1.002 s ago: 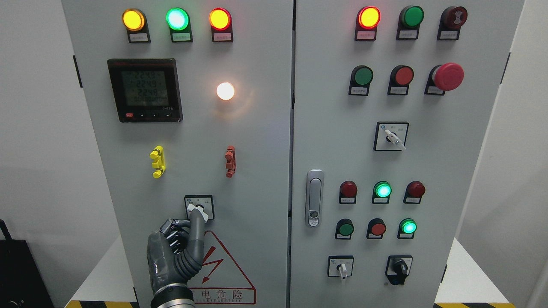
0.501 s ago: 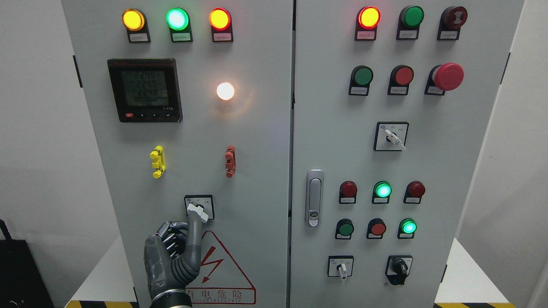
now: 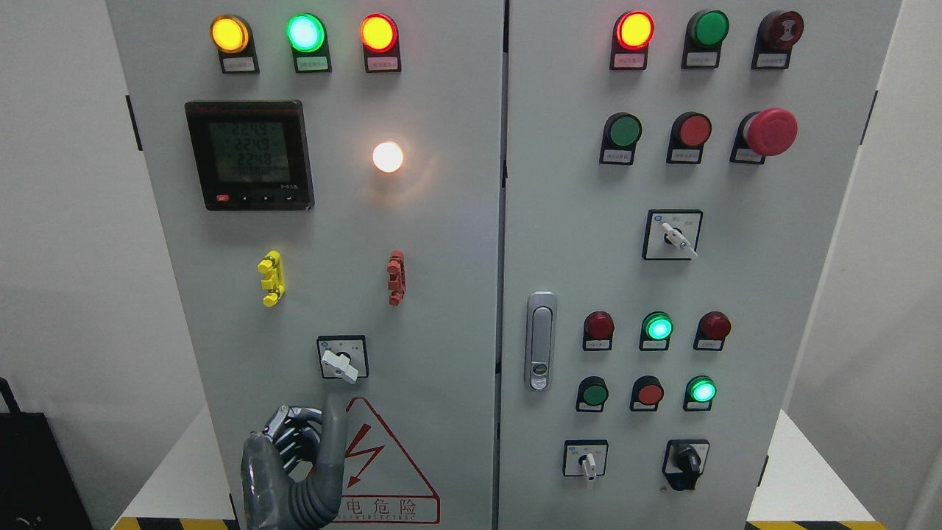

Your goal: Turn on light switch 1

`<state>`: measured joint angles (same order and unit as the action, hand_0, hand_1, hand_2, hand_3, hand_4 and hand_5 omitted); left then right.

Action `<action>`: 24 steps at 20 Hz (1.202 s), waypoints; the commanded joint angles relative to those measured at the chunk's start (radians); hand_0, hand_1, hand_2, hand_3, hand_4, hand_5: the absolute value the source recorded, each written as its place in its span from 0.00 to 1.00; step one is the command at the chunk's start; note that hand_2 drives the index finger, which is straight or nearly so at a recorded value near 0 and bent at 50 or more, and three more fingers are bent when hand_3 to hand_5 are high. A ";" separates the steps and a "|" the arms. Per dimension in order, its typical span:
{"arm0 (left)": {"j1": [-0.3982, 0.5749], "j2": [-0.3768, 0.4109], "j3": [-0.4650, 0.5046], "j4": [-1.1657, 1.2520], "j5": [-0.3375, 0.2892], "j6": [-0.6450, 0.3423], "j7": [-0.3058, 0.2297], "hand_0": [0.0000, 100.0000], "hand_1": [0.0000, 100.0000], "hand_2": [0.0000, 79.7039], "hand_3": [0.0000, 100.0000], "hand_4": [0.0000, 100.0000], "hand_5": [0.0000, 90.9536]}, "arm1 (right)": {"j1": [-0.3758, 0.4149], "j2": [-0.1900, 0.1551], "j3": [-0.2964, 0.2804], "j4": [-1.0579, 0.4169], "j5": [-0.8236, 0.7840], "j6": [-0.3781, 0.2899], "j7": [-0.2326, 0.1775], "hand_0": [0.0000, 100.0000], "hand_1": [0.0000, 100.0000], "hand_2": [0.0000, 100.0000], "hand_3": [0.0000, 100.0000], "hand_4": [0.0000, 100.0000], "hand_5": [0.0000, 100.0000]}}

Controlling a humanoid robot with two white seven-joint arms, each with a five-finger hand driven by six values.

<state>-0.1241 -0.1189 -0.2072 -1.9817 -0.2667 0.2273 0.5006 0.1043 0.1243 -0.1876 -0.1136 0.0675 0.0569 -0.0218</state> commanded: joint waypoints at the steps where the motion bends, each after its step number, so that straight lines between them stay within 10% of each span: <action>1: 0.202 0.038 0.064 0.012 -0.022 -0.150 -0.066 0.26 0.33 0.81 1.00 1.00 0.92 | 0.000 0.000 0.000 0.000 0.000 0.000 0.000 0.00 0.00 0.00 0.00 0.00 0.00; 8: 0.454 0.113 0.232 0.251 0.061 -0.450 -0.125 0.24 0.22 0.71 0.95 0.98 0.91 | 0.000 0.000 0.000 0.000 0.000 0.000 0.000 0.00 0.00 0.00 0.00 0.00 0.00; 13: 0.477 0.125 0.298 0.599 0.167 -0.451 -0.322 0.24 0.22 0.67 0.92 0.98 0.88 | 0.000 -0.002 0.000 0.000 0.000 0.000 0.000 0.00 0.00 0.00 0.00 0.00 0.00; 24: 0.451 0.116 0.367 1.384 0.175 -0.496 -0.528 0.39 0.25 0.32 0.56 0.61 0.22 | 0.000 0.000 0.000 0.000 0.000 0.000 0.000 0.00 0.00 0.00 0.00 0.00 0.00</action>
<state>0.3332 -0.0181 0.0720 -1.2266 -0.1063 -0.2629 -0.0046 0.1043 0.1242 -0.1877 -0.1136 0.0675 0.0569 -0.0219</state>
